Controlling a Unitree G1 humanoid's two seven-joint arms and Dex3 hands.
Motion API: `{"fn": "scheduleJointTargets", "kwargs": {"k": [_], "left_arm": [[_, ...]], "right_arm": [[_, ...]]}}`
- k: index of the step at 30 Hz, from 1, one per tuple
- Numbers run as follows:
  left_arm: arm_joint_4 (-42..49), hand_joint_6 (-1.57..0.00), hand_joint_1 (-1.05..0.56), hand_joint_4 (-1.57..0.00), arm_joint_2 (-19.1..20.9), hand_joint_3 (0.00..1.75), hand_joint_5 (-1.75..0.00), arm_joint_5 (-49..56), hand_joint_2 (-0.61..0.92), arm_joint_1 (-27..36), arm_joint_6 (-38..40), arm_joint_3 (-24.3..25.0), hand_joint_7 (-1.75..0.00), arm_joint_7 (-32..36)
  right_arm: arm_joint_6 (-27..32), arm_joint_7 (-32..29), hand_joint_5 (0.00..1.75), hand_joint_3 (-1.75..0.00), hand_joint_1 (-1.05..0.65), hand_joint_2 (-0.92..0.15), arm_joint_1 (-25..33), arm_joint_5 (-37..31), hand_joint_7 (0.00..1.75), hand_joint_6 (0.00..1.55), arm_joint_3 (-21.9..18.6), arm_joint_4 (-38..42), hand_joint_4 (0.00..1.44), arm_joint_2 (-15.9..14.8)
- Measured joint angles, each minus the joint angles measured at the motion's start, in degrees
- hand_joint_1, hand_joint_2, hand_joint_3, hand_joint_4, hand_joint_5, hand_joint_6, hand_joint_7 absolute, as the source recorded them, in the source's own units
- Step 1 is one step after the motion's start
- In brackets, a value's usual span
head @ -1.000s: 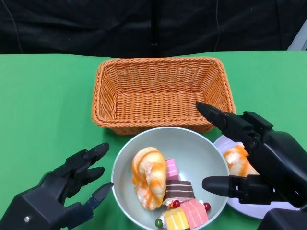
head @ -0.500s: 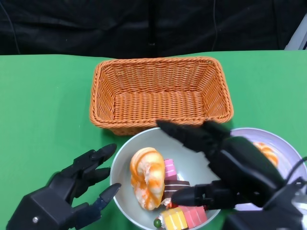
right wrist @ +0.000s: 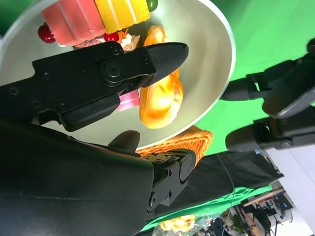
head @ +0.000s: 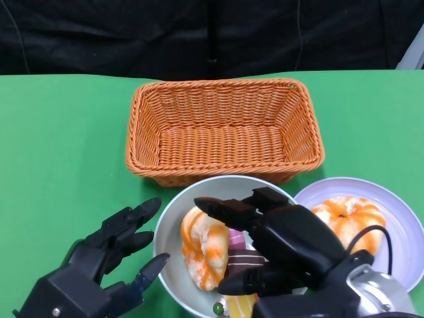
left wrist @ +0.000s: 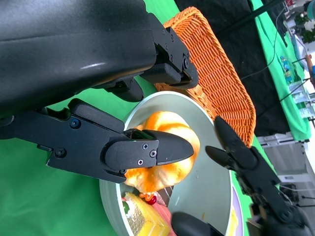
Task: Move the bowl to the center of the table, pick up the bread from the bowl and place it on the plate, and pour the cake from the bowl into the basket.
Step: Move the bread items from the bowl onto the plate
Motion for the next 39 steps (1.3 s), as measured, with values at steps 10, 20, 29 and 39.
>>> {"fn": "scheduleJointTargets", "kwargs": {"k": [10, 20, 29, 39], "left_arm": [[0.0, -0.41, -0.60, -0.22, -1.8, 0.50, -0.58, 2.3, 0.92, 0.6, -0.9, -1.2, -0.01, 1.9], [-0.1, -0.41, -0.61, -0.20, -3.2, 0.50, -0.60, 3.3, 0.92, 1.2, -1.2, -1.9, -0.01, 3.0], [-0.6, -0.41, -0.62, -0.20, -2.8, 0.49, -0.62, 3.3, 0.92, 1.2, -1.2, -1.8, -0.01, 2.9], [-0.5, -0.42, -0.63, -0.22, -2.4, 0.49, -0.63, 3.1, 0.92, 1.1, -1.2, -1.7, -0.01, 2.7]], "right_arm": [[-1.8, -8.0, 0.81, -0.18, -0.59, -0.92, -6.5, -4.5, 0.16, 0.36, 3.7, 15.4, 0.11, 3.2], [-13.8, -25.5, 1.71, -0.79, -0.19, -0.67, -8.3, -4.8, 1.43, 0.81, 5.0, 25.4, 0.95, 4.6], [-22.3, -37.7, 1.75, -1.40, -0.16, -0.32, -8.1, -5.5, 1.63, 0.75, 4.5, 27.3, 0.96, 4.0], [-28.8, -38.8, 1.75, -1.62, -0.18, -0.18, -6.2, -0.8, 1.50, 0.82, -0.7, 18.9, 0.96, 2.7]]}}
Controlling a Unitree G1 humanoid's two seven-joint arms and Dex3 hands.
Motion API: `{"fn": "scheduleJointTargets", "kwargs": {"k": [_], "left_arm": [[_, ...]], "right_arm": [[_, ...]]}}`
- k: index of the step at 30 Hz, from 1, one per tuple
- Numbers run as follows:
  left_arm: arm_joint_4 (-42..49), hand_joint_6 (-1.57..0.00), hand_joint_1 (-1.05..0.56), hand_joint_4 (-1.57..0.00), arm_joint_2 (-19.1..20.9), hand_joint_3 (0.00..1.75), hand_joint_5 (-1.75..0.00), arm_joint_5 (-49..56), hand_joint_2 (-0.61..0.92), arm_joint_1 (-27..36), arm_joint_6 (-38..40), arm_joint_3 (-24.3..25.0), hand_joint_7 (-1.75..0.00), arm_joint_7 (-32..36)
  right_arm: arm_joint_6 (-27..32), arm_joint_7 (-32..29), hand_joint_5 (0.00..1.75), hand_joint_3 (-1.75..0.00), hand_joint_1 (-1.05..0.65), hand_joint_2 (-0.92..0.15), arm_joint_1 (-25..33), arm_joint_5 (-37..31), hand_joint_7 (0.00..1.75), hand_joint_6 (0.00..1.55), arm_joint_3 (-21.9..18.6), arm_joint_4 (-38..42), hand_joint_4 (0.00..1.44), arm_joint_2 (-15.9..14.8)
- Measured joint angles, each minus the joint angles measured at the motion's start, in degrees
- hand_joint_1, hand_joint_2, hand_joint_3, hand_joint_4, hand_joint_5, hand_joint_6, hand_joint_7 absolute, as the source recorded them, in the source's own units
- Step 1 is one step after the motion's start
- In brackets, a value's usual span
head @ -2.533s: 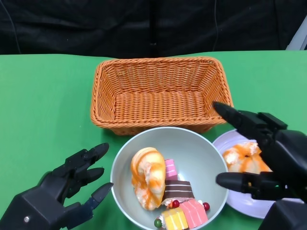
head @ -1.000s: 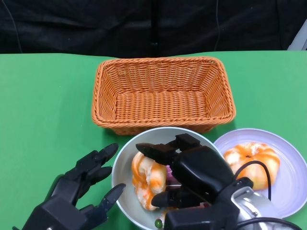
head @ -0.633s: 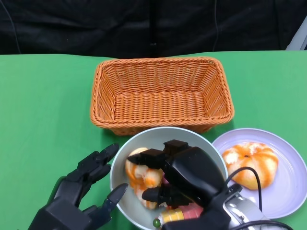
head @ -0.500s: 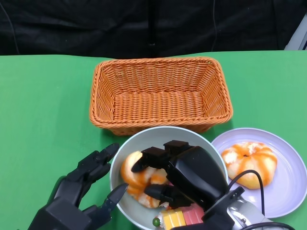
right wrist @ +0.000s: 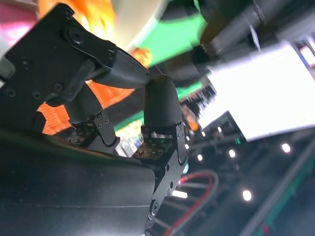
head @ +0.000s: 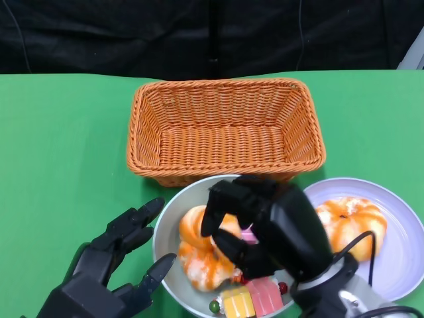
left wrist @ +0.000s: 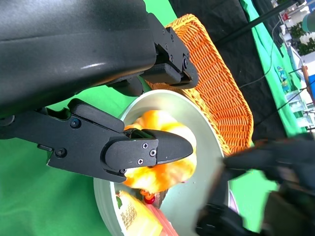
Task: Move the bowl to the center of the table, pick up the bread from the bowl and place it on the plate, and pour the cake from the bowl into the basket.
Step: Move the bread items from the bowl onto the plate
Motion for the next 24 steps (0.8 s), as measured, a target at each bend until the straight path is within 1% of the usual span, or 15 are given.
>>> {"fn": "scheduleJointTargets", "kwargs": {"k": [2, 4, 6, 8, 13, 16, 20, 21, 22, 23, 24], "left_arm": [[0.0, -0.42, -0.64, -0.22, 0.0, 0.49, -0.63, 0.0, 0.92, 0.0, 0.0, 0.0, -0.01, 0.0], [0.0, -0.41, -0.64, -0.21, 0.1, 0.49, -0.63, -0.2, 0.92, 0.0, -0.1, 0.1, -0.01, -0.1], [0.1, -0.41, -0.63, -0.22, 0.2, 0.50, -0.63, -0.4, 0.92, 0.0, -0.2, 0.2, -0.01, -0.2], [0.1, -0.41, -0.62, -0.22, 0.4, 0.50, -0.62, -0.4, 0.92, -0.1, -0.2, 0.4, -0.01, -0.4], [0.2, -0.41, -0.61, -0.22, 0.6, 0.50, -0.62, -0.4, 0.92, -0.2, -0.2, 0.6, -0.01, -0.5], [0.6, -0.42, -0.60, -0.22, 0.9, 0.50, -0.62, -0.6, 0.92, -0.3, -0.2, 0.8, -0.01, -0.6], [1.1, -0.43, -0.60, -0.22, 1.0, 0.50, -0.62, -1.1, 0.92, -0.7, -0.2, 0.9, -0.01, -0.6], [1.2, -0.42, -0.60, -0.22, 1.0, 0.50, -0.62, -1.1, 0.92, -0.9, -0.2, 0.9, -0.01, -0.6], [1.2, -0.42, -0.60, -0.22, 1.0, 0.50, -0.62, -1.1, 0.92, -1.1, -0.2, 0.9, -0.01, -0.6], [1.2, -0.42, -0.60, -0.23, 1.1, 0.50, -0.62, -1.1, 0.92, -1.2, -0.2, 0.9, -0.01, -0.6], [1.2, -0.42, -0.59, -0.23, 1.1, 0.50, -0.62, -1.1, 0.92, -1.3, -0.2, 0.9, -0.01, -0.6]], "right_arm": [[0.1, 2.1, 1.75, -1.67, -0.17, -0.14, 1.1, 1.7, 1.56, 0.82, -1.1, -2.4, 0.97, -0.3], [0.7, 6.0, 1.75, -1.73, -0.16, -0.13, 3.4, 5.8, 1.59, 0.81, -3.0, -6.4, 0.97, -0.7], [2.1, 9.8, 1.75, -1.74, -0.14, -0.13, 5.4, 10.9, 1.59, 0.81, -5.5, -10.7, 0.98, -0.8], [3.4, 13.1, 1.75, -1.75, -0.09, -0.13, 6.8, 15.1, 1.56, 0.82, -7.6, -14.0, 0.99, -0.9], [5.0, 19.8, 1.75, -1.75, -0.04, -0.12, 9.6, 22.6, 1.54, 0.83, -11.2, -19.8, 0.97, -0.9], [5.8, 22.8, 1.75, -1.75, -0.01, -0.11, 10.5, 25.2, 1.53, 0.84, -13.5, -22.6, 0.97, -1.2], [6.2, 25.5, 1.75, -1.75, 0.00, -0.11, 11.1, 25.6, 1.50, 0.83, -15.1, -23.5, 0.96, -1.8], [6.7, 26.4, 1.74, -1.73, 0.00, -0.12, 11.1, 25.4, 1.43, 0.84, -15.3, -23.6, 0.94, -2.0], [7.0, 27.2, 1.70, -1.67, -0.01, -0.14, 11.2, 25.2, 1.35, 0.83, -15.4, -23.7, 0.90, -2.1], [7.2, 27.9, 1.58, -1.53, -0.03, -0.20, 11.1, 24.9, 1.20, 0.83, -15.5, -23.7, 0.87, -2.2], [7.0, 28.6, 1.44, -1.37, -0.07, -0.27, 11.0, 24.2, 1.00, 0.78, -15.5, -23.6, 0.81, -2.7]]}}
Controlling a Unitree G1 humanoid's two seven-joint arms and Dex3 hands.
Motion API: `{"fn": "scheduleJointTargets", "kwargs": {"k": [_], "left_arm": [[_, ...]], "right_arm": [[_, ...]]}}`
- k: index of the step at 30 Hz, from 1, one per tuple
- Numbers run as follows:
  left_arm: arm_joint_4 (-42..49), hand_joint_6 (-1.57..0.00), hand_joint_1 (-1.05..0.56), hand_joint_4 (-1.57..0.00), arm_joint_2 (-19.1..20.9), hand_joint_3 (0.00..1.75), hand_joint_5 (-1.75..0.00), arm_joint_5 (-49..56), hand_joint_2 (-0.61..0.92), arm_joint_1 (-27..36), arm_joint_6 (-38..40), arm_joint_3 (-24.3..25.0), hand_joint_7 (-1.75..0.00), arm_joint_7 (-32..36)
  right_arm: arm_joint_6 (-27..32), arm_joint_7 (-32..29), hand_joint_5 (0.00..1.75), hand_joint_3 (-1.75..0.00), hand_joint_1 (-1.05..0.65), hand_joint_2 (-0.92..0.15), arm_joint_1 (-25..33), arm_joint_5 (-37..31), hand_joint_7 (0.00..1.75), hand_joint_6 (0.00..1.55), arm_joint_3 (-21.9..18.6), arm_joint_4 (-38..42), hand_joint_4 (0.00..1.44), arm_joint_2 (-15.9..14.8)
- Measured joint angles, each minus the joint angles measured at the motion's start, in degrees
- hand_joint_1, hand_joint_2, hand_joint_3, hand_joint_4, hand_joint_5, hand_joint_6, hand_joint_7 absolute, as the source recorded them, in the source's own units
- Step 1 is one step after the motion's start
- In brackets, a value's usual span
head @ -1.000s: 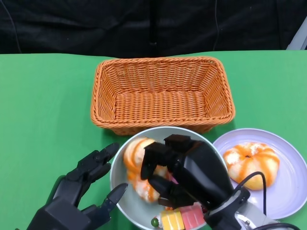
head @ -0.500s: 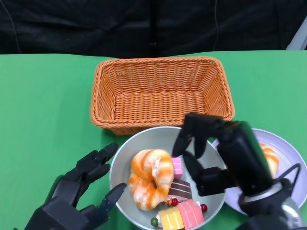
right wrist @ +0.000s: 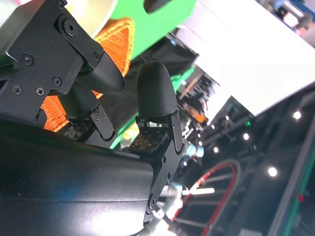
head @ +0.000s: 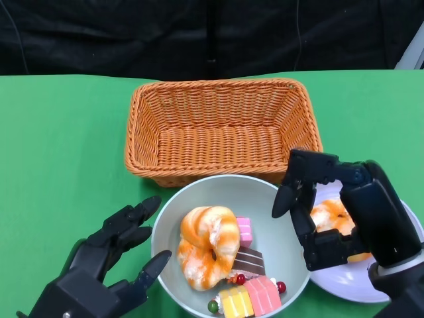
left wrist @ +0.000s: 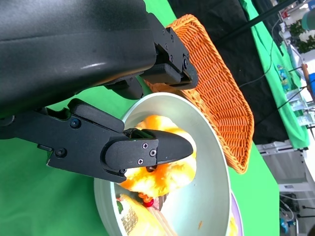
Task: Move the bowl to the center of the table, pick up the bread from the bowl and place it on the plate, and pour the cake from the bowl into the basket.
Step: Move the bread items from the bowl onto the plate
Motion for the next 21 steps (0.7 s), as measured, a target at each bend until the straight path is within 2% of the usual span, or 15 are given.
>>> {"fn": "scheduleJointTargets", "kwargs": {"k": [1, 2, 3, 4, 5, 7, 12, 21], "left_arm": [[0.0, -0.42, -0.59, -0.23, 0.0, 0.50, -0.62, 0.0, 0.92, 0.0, 0.0, 0.0, -0.01, 0.0], [0.0, -0.42, -0.59, -0.22, 0.0, 0.50, -0.62, -0.1, 0.92, 0.0, 0.0, 0.0, -0.01, 0.0], [0.0, -0.42, -0.59, -0.22, 0.0, 0.50, -0.62, -0.1, 0.92, 0.0, 0.0, -0.1, -0.01, 0.0], [0.0, -0.42, -0.59, -0.22, 0.0, 0.50, -0.62, -0.2, 0.92, 0.0, 0.0, -0.1, -0.01, 0.0], [0.0, -0.42, -0.59, -0.22, 0.0, 0.50, -0.61, -0.5, 0.92, 0.0, 0.0, -0.1, -0.01, 0.0], [0.1, -0.42, -0.60, -0.22, -0.1, 0.49, -0.61, -0.6, 0.92, 0.0, 0.0, -0.1, 0.00, 0.0], [0.1, -0.41, -0.60, -0.22, -0.1, 0.49, -0.61, -0.6, 0.92, 0.0, 0.0, -0.2, 0.00, 0.0], [0.8, -0.41, -0.60, -0.21, 0.0, 0.51, -0.61, -0.9, 0.92, -0.1, -0.4, -0.1, 0.00, 0.0]], "right_arm": [[-0.7, 0.8, 1.37, -1.27, -0.08, -0.31, -0.4, -1.1, 0.86, 0.77, 0.0, 0.5, 0.78, -1.0], [-1.6, 1.6, 1.12, -0.99, -0.12, -0.39, -0.9, -2.6, 0.62, 0.58, 0.0, 1.3, 0.54, -2.3], [-2.4, 2.6, 1.00, -0.79, -0.15, -0.47, -1.6, -4.5, 0.50, 0.51, 0.1, 1.8, 0.44, -3.9], [-3.3, 3.6, 0.93, -0.67, -0.17, -0.52, -2.3, -6.1, 0.43, 0.48, 0.3, 2.3, 0.39, -5.6], [-4.7, 3.8, 0.88, -0.38, -0.24, -0.63, -3.1, -8.4, 0.33, 0.41, 0.4, 3.2, 0.26, -7.1], [-7.1, 3.3, 0.86, -0.13, -0.31, -0.74, -4.5, -12.6, 0.26, 0.36, 0.5, 4.9, 0.15, -8.7], [-9.9, -0.4, 0.92, -0.01, -0.39, -0.77, -8.1, -23.0, 0.21, 0.33, 1.3, 8.0, 0.01, -10.4], [-13.0, -7.2, 0.99, 0.00, -0.45, -0.73, -14.5, -34.3, 0.23, 0.40, 5.6, 14.0, 0.01, -11.3]]}}
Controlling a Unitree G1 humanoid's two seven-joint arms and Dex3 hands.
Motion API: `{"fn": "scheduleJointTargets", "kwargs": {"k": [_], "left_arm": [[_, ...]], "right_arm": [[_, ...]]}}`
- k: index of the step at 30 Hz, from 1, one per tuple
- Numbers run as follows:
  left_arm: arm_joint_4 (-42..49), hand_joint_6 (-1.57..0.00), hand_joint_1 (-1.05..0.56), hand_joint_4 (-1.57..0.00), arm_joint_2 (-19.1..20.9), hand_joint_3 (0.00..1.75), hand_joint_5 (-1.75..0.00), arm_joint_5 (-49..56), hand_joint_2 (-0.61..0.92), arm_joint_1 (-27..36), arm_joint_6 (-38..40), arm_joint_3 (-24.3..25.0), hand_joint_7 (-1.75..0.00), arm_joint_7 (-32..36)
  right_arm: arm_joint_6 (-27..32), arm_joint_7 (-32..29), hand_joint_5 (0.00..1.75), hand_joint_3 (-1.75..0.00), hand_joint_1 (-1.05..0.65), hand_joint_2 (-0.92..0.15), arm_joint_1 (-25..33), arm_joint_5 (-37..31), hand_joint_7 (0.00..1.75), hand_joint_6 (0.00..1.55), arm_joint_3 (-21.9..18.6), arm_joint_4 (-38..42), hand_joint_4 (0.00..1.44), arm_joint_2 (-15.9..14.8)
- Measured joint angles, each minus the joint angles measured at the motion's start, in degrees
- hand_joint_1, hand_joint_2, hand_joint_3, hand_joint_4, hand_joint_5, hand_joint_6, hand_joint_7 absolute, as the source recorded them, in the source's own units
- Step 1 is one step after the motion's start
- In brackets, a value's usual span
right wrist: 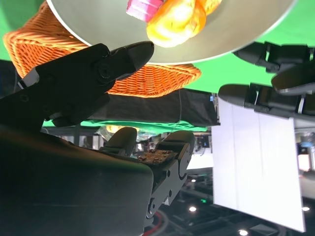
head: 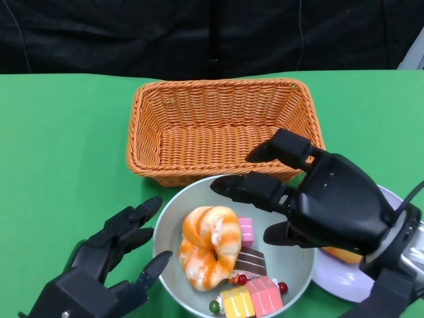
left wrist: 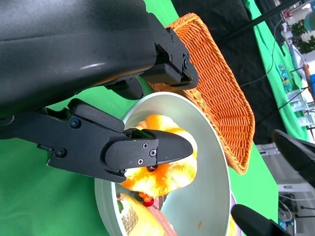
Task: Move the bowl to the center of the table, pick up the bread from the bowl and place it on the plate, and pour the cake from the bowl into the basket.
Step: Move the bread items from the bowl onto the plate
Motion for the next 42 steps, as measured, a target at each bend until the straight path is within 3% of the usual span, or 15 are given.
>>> {"fn": "scheduleJointTargets", "kwargs": {"k": [14, 18, 26, 29, 31, 32, 33, 35, 36, 37, 39, 42], "left_arm": [[1.3, -0.38, -0.61, -0.16, -2.5, 0.52, -0.61, 2.3, 0.92, 0.0, -5.1, -0.7, -0.01, 2.7], [1.7, -0.39, -0.61, -0.17, -3.5, 0.52, -0.64, 2.7, 0.92, 0.0, -6.4, -0.7, -0.01, 4.1], [2.8, -0.39, -0.63, -0.14, -5.4, 0.51, -0.68, 2.8, 0.92, 0.1, -9.0, -0.6, -0.01, 6.1], [3.0, -0.39, -0.63, -0.14, -5.4, 0.52, -0.69, 3.0, 0.92, 0.1, -9.3, -0.6, -0.01, 6.3], [3.0, -0.39, -0.64, -0.14, -5.5, 0.52, -0.70, 3.2, 0.92, 0.2, -9.3, -0.7, -0.01, 6.4], [3.0, -0.39, -0.65, -0.14, -5.5, 0.52, -0.70, 3.3, 0.92, 0.3, -9.3, -0.7, -0.01, 6.4], [3.0, -0.39, -0.64, -0.14, -5.5, 0.52, -0.70, 3.6, 0.92, 0.3, -9.3, -0.8, -0.01, 6.4], [3.0, -0.39, -0.64, -0.14, -5.6, 0.52, -0.70, 3.8, 0.92, 0.3, -9.3, -0.8, -0.01, 6.4], [3.0, -0.39, -0.64, -0.14, -5.6, 0.51, -0.70, 3.9, 0.92, 0.3, -9.3, -0.8, -0.01, 6.4], [3.0, -0.39, -0.64, -0.14, -5.6, 0.51, -0.71, 3.9, 0.92, 0.4, -9.3, -0.8, -0.01, 6.4], [3.0, -0.40, -0.64, -0.14, -5.6, 0.51, -0.71, 3.9, 0.92, 0.4, -9.3, -0.8, -0.01, 6.4], [3.0, -0.40, -0.64, -0.14, -5.6, 0.51, -0.71, 3.9, 0.92, 0.4, -9.3, -0.8, -0.01, 6.4]], "right_arm": [[-1.7, -9.3, 0.98, -0.01, -0.42, -0.78, -5.5, -6.6, 0.20, 0.42, 8.2, 11.2, 0.01, 0.0], [-0.6, -12.9, 0.92, -0.01, -0.41, -0.80, -6.8, -9.1, 0.16, 0.46, 10.5, 14.8, 0.09, 0.5], [1.0, -21.6, 0.72, 0.00, -0.39, -0.81, -9.8, -14.0, 0.09, 0.69, 17.9, 25.5, 0.43, 2.8], [0.7, -27.7, 0.78, 0.00, -0.38, -0.81, -11.1, -14.2, 0.13, 0.82, 20.0, 29.7, 0.60, 4.1], [0.5, -32.6, 0.85, 0.00, -0.37, -0.82, -12.0, -14.5, 0.21, 1.05, 21.4, 32.6, 0.80, 5.0], [0.5, -34.7, 0.86, 0.00, -0.37, -0.82, -12.4, -14.9, 0.22, 1.10, 22.0, 33.7, 0.84, 5.4], [0.6, -36.5, 1.04, 0.00, -0.36, -0.79, -12.9, -15.1, 0.24, 1.19, 22.7, 34.7, 0.91, 5.7], [0.9, -39.4, 1.14, 0.00, -0.36, -0.77, -13.7, -15.3, 0.24, 1.25, 23.7, 36.0, 0.93, 6.1], [1.0, -40.6, 1.48, 0.00, -0.31, -0.78, -14.1, -15.3, 0.49, 1.21, 24.1, 36.6, 0.93, 6.2], [1.0, -42.1, 1.61, -0.01, -0.29, -0.79, -14.3, -15.3, 0.69, 1.14, 24.5, 37.1, 0.93, 6.3], [1.1, -45.3, 1.72, -0.02, -0.24, -0.81, -14.5, -15.4, 0.98, 1.04, 25.4, 38.3, 0.95, 6.7], [1.6, -49.3, 1.74, -0.02, -0.22, -0.82, -15.0, -15.4, 1.11, 0.99, 26.2, 39.5, 0.96, 7.2]]}}
